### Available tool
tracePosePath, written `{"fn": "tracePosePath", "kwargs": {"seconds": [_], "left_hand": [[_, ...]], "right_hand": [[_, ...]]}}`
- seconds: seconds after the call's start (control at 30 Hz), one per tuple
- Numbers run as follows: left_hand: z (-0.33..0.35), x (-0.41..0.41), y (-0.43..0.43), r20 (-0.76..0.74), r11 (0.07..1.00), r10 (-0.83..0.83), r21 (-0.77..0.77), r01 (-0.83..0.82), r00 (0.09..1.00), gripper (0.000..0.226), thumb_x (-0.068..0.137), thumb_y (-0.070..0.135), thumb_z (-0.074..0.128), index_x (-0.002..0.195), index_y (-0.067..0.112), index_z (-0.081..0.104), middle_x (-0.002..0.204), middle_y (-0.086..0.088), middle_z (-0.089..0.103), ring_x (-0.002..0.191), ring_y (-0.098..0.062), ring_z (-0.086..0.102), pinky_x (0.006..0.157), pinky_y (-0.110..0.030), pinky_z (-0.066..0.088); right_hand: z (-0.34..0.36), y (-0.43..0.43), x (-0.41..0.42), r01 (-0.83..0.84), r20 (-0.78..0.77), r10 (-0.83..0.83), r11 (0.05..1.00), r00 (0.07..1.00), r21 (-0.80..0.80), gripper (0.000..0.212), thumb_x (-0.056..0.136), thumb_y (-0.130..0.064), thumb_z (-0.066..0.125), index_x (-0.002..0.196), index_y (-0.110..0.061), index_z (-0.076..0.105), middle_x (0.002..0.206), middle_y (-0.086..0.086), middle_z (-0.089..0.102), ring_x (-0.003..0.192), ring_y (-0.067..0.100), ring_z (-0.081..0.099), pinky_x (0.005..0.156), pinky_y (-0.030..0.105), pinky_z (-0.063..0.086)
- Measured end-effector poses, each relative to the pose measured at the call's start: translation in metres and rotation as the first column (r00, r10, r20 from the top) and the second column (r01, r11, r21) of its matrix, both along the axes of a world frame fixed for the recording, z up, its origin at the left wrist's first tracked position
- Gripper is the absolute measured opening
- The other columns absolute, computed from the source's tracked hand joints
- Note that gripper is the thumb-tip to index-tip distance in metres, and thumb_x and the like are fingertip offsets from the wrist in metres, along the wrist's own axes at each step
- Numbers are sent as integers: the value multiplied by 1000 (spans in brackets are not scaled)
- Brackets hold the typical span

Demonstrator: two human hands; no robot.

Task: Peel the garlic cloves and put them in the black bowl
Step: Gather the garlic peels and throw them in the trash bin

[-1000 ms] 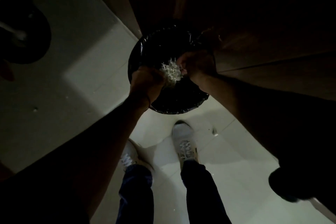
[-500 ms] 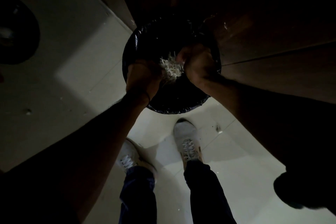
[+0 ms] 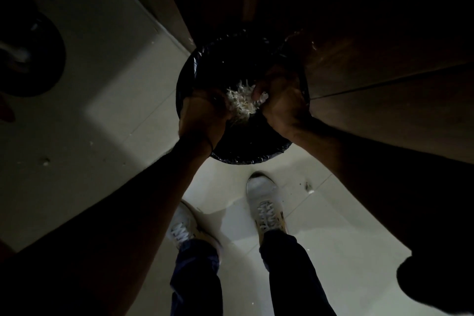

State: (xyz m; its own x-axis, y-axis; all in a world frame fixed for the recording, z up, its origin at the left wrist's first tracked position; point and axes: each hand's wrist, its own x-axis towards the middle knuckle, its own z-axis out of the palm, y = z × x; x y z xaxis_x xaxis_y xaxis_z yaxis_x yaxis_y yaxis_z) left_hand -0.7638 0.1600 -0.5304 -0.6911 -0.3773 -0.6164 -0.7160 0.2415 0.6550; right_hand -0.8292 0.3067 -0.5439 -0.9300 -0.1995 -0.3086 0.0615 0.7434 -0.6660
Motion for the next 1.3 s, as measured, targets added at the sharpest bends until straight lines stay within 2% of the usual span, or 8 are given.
{"fn": "tracePosePath", "kwargs": {"seconds": [0.07,0.2,0.3,0.43,0.57,0.9,1.13,1.3], "left_hand": [[3,4,3,20,999,-31,-36,32,999,26,83,16,68,105,3,71,103,-20,71,98,-40,67,88,-45,56],[9,8,0,13,994,110,20,-110,994,60,58,48,62,103,9,71,92,-18,73,88,-41,69,82,-53,59],[25,17,5,-48,998,42,44,-40,998,17,81,15,74,96,11,69,98,-8,71,97,-31,66,92,-37,55],[56,35,-3,-51,998,-47,29,48,998,50,71,72,72,97,29,74,104,-4,71,112,-24,62,98,-38,52],[117,63,-14,-31,992,-122,29,123,992,17,92,43,66,98,28,70,92,20,66,88,6,59,68,3,38],[332,171,-37,-136,982,-61,-186,35,989,19,98,37,59,103,25,73,105,9,72,89,-8,65,71,-8,45],[478,291,-70,-262,904,190,-329,-272,946,18,100,33,56,107,23,69,96,10,65,84,-3,60,73,-22,50],[545,421,-83,-417,679,561,-262,-686,715,9,101,34,55,105,34,63,95,24,60,92,6,61,75,-9,49]], "right_hand": [[8,3,-3,-95,101,93,995,990,10,38,90,-23,41,84,6,65,83,16,62,66,-3,52,67,15,39],[18,10,-4,-254,170,219,943,961,217,19,94,-9,56,105,-4,71,106,20,69,97,35,66,81,40,55],[39,11,4,-255,171,233,960,957,118,27,84,-2,54,106,-6,70,115,15,66,110,32,63,92,39,50],[84,8,16,-341,195,321,937,927,76,34,89,0,63,123,0,66,138,17,55,130,30,51,109,38,41],[124,0,32,-361,100,354,930,930,63,37,87,8,58,122,-1,66,131,18,60,125,33,55,107,42,44],[309,-36,106,-564,-138,553,824,822,-59,27,93,-7,52,115,-5,68,113,14,65,103,29,62,92,41,52],[458,-107,197,-813,-332,768,582,547,7,25,98,-14,51,116,-8,67,109,7,64,101,25,60,89,42,51],[542,-175,305,-944,-504,835,313,221,104,25,95,-15,55,116,-10,68,109,8,63,94,28,58,84,46,52]]}}
